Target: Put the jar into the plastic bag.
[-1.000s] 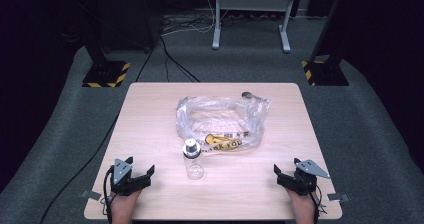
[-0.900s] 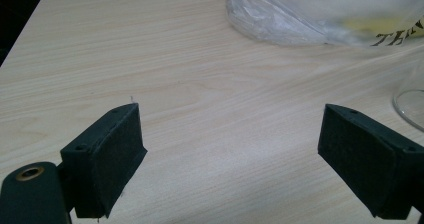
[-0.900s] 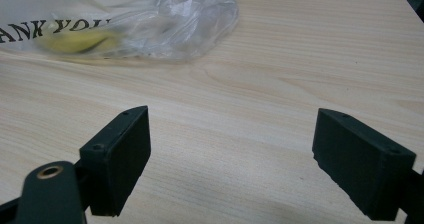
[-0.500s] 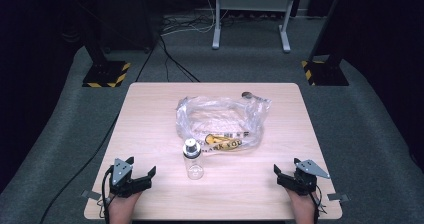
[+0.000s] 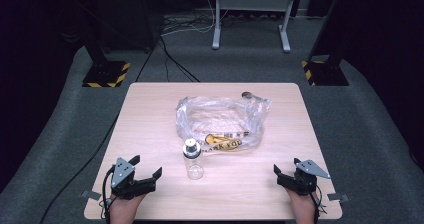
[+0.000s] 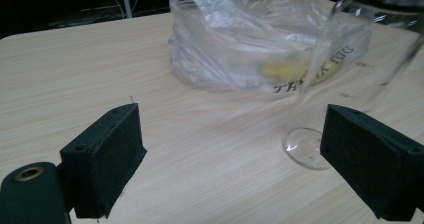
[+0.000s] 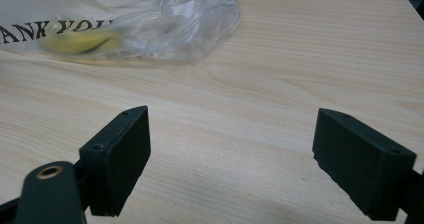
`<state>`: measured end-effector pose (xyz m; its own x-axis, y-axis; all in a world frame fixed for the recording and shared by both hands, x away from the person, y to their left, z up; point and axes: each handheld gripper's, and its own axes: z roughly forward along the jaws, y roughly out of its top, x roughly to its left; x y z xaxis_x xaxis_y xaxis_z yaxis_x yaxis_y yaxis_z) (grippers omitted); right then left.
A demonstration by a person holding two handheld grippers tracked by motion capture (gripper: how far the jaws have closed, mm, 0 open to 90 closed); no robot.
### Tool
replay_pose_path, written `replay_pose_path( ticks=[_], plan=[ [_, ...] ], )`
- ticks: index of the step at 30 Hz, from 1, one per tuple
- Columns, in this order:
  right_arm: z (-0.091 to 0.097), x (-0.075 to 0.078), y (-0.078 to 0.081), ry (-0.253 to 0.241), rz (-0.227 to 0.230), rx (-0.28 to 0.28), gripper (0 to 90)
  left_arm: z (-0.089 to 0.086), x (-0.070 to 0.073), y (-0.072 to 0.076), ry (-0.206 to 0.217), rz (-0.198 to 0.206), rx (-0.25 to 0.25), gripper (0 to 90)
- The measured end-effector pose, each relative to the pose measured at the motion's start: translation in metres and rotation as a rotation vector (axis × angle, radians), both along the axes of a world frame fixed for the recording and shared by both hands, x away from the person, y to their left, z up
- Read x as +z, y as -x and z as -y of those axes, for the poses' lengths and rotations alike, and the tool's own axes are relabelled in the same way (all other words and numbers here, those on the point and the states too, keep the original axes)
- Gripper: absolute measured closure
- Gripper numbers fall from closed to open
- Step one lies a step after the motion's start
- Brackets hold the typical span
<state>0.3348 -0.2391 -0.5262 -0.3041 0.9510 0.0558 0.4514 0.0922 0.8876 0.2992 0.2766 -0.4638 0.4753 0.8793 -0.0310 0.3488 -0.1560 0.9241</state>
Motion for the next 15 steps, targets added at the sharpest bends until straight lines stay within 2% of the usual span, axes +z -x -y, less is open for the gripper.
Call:
replay_pose_path(
  ticks=[6,15],
  plan=[
    [0.000,0.000,0.000,0.000,0.000,0.000,14.6,0.016,0.005,-0.002,0.004,0.003,-0.053,9.6],
    [0.000,0.000,0.000,0.000,0.001,0.000,14.6,0.043,0.004,-0.009,0.004,-0.004,-0.124,9.6]
  ],
)
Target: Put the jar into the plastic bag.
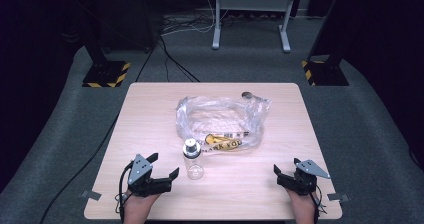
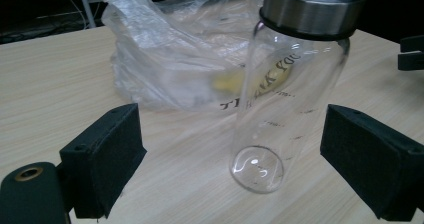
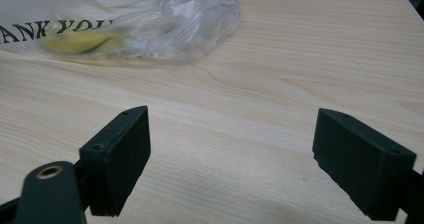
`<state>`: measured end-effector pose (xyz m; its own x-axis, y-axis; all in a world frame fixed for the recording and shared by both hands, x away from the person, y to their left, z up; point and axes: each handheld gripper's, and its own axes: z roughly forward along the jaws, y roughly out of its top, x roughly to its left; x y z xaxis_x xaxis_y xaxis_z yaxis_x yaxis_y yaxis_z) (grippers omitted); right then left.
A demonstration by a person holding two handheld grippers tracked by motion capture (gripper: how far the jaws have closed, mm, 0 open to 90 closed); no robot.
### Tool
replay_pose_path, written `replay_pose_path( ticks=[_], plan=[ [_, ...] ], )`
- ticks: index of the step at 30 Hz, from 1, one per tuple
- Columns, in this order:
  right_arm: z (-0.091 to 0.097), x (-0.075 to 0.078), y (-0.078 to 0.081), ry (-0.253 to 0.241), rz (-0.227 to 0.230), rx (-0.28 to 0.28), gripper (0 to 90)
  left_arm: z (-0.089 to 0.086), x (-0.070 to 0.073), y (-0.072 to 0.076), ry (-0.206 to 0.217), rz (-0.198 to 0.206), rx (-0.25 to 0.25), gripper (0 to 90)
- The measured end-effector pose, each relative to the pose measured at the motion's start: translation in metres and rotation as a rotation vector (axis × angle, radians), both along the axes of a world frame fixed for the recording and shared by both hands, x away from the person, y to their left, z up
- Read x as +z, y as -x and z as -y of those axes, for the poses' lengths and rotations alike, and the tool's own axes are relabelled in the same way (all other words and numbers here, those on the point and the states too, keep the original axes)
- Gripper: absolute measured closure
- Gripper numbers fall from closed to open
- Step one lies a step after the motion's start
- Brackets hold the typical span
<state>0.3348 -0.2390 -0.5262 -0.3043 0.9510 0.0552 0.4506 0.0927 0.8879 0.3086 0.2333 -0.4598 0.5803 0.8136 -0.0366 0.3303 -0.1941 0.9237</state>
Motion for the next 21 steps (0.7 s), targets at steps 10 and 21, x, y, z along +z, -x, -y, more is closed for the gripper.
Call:
replay_pose_path(
  ticks=[10,21],
  plan=[
    [0.000,0.000,0.000,0.000,-0.001,0.001,14.6,0.020,-0.002,-0.009,0.001,-0.014,-0.046,9.6],
    [0.000,0.000,0.000,-0.004,-0.001,0.003,14.7,0.038,-0.002,-0.021,0.003,-0.036,-0.078,9.9]
  ],
)
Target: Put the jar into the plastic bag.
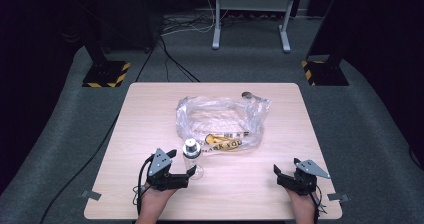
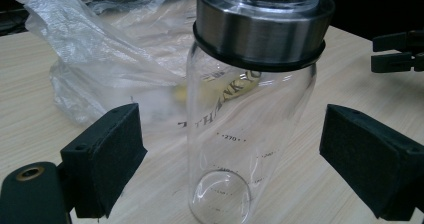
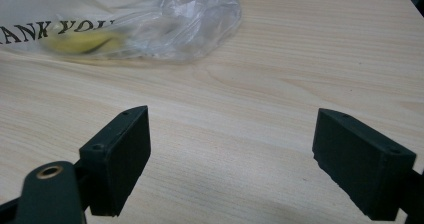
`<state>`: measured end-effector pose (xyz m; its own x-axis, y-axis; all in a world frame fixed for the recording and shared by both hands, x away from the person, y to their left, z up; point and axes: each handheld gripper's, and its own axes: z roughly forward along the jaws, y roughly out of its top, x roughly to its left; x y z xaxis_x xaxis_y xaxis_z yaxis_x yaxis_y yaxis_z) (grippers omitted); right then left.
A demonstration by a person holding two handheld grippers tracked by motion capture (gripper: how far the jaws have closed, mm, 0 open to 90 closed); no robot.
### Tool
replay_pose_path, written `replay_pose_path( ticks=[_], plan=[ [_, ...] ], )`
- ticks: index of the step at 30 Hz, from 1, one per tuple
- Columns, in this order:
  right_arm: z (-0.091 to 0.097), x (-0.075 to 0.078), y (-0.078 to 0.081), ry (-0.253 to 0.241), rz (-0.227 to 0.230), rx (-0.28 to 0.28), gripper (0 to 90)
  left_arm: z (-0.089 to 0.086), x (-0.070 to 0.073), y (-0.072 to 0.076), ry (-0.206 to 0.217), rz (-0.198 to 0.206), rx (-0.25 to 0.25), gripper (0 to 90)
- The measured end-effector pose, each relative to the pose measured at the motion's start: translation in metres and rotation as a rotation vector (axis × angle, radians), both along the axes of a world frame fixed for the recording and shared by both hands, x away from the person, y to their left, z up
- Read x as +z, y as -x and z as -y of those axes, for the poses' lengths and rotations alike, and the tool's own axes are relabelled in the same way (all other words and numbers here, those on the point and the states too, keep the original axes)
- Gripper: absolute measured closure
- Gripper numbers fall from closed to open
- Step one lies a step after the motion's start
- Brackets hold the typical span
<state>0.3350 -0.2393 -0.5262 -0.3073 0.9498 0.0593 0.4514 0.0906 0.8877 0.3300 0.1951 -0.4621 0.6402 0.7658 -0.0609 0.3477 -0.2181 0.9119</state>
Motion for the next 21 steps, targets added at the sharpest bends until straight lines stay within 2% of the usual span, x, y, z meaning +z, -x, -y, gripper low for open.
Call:
replay_pose_path(
  ticks=[9,21],
  plan=[
    [0.000,0.000,0.000,-0.005,-0.002,0.000,14.7,0.009,-0.005,-0.010,0.001,-0.020,-0.008,11.2],
    [0.001,0.000,-0.001,-0.012,-0.001,0.002,14.7,0.018,-0.009,-0.018,-0.006,-0.021,-0.011,15.1]
  ],
)
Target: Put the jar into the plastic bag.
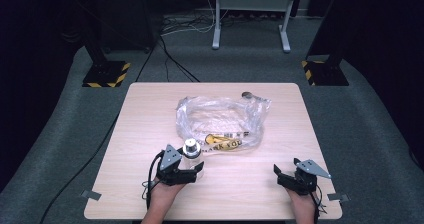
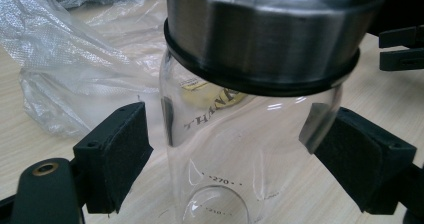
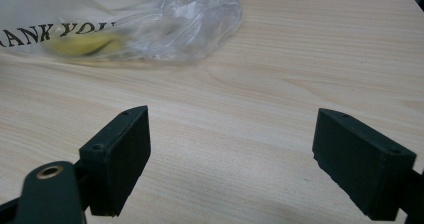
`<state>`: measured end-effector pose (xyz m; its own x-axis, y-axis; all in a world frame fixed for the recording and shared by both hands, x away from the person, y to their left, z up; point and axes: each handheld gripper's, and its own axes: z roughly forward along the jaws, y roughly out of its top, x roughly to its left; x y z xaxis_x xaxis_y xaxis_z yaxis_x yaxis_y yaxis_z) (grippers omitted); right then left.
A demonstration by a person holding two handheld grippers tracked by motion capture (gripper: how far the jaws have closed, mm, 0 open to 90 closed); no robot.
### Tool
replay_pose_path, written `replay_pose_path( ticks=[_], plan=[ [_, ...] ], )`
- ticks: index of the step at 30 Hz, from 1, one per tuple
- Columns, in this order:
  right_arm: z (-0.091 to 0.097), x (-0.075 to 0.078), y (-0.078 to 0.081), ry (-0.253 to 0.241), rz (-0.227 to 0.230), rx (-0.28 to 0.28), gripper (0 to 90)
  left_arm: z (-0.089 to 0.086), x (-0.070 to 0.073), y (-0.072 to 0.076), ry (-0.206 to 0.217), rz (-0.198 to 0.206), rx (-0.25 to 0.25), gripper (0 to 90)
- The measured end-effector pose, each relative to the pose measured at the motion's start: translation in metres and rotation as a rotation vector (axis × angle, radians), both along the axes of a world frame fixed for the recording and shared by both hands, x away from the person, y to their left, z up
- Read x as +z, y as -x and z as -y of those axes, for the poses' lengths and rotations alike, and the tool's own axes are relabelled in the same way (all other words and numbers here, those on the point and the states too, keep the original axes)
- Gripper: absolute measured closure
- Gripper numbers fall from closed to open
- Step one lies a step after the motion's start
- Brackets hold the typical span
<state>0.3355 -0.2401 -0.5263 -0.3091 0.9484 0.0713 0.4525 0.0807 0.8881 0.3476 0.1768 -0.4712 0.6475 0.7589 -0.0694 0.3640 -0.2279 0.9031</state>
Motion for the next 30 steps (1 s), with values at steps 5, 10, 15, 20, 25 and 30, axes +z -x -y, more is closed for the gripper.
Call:
replay_pose_path(
  ticks=[5,10,15,20,25,30],
  plan=[
    [0.0000,0.0000,0.0000,-0.001,-0.001,0.000,14.7,0.0023,-0.0007,-0.0012,-0.001,0.006,-0.003,17.1],
    [0.0000,0.0000,-0.0001,-0.003,-0.003,0.000,14.7,0.0028,-0.0012,-0.0008,0.000,0.019,-0.018,26.7],
    [0.0001,0.0000,-0.0002,-0.004,-0.004,0.001,14.7,0.0027,0.0001,-0.0002,-0.022,0.027,-0.016,30.5],
    [0.0003,0.0000,-0.0003,-0.005,-0.003,0.001,14.7,0.0029,0.0014,-0.0001,-0.035,0.027,-0.019,31.0],
    [0.0003,0.0000,-0.0004,-0.005,-0.003,0.001,14.7,0.0035,0.0034,0.0010,-0.056,0.030,-0.024,31.1],
    [0.0003,0.0000,-0.0003,-0.005,-0.003,0.001,14.7,0.0048,0.0059,0.0017,-0.079,0.030,-0.031,31.2]
  ],
)
